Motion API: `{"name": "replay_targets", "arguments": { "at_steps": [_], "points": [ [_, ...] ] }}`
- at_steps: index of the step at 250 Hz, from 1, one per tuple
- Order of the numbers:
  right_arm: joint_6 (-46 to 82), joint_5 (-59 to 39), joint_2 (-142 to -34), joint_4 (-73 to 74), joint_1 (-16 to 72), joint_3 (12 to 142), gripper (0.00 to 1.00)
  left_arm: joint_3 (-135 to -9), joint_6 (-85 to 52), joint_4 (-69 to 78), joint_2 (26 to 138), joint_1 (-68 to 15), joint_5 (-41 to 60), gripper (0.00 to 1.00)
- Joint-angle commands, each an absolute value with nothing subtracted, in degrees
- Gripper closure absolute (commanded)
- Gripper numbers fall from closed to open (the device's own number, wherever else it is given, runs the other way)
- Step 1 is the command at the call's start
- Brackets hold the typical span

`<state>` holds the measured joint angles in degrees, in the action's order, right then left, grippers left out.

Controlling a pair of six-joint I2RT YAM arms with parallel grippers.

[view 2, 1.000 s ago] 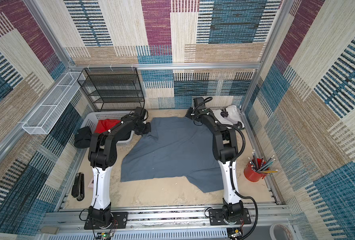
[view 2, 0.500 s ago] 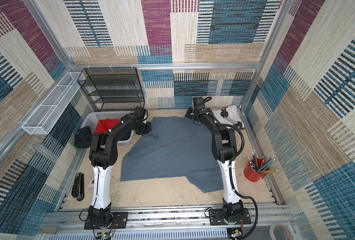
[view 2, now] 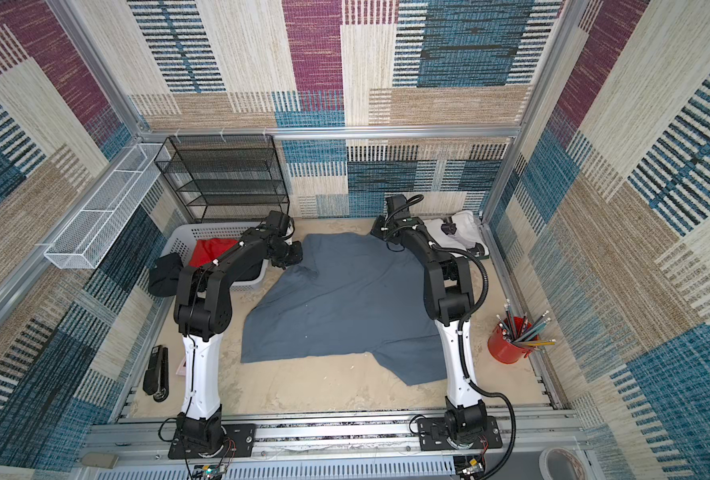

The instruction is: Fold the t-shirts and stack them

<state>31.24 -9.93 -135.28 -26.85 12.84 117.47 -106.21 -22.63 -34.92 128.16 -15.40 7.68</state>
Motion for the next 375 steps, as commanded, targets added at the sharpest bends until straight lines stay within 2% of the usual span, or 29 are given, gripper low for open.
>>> {"name": "replay_targets", "arguments": {
  "at_steps": [1, 29, 52, 116, 183, 216, 270, 327, 375],
  "points": [
    [31.3, -10.2, -134.7, -26.0, 12.9, 117.3, 1.00, -105.7, -23.8, -34.2, 127.9, -15.3, 8.6, 0.82],
    [31.3, -10.3, -134.8, -25.9, 12.9, 117.4, 1.00, -105.8, -24.0, -33.6, 128.4, -15.3, 9.2, 0.85],
    [31.4, -10.7, -134.9, -25.8, 12.9, 117.4, 1.00, -106.4, -23.9, -33.2, 129.2, -15.2, 9.8, 1.00],
    [29.8, -8.7, -136.2, -26.3, 12.5, 120.2, 1.00, -113.0, -21.3, -36.6, 131.5, -15.2, 8.9, 1.00],
    [25.7, -2.3, -144.1, -35.6, 11.8, 137.5, 1.00, -136.5, -9.6, -50.6, 139.4, -14.4, -6.3, 1.00],
    [24.3, -0.2, -144.7, -37.2, 10.8, 139.4, 1.00, -145.2, -4.7, -53.5, 143.2, -13.6, -11.1, 1.00],
    [22.6, 1.5, -141.1, -34.4, 9.9, 133.9, 1.00, -142.0, 3.1, -45.8, 142.7, -12.9, -17.6, 1.00],
    [20.5, 5.8, -139.8, -35.5, 9.8, 133.8, 1.00, -142.1, 10.1, -41.1, 142.9, -12.4, -21.5, 1.00],
    [18.3, 7.9, -138.5, -34.5, 9.8, 133.8, 1.00, -136.6, 16.5, -32.7, 139.8, -12.1, -26.7, 1.00]
  ]
}}
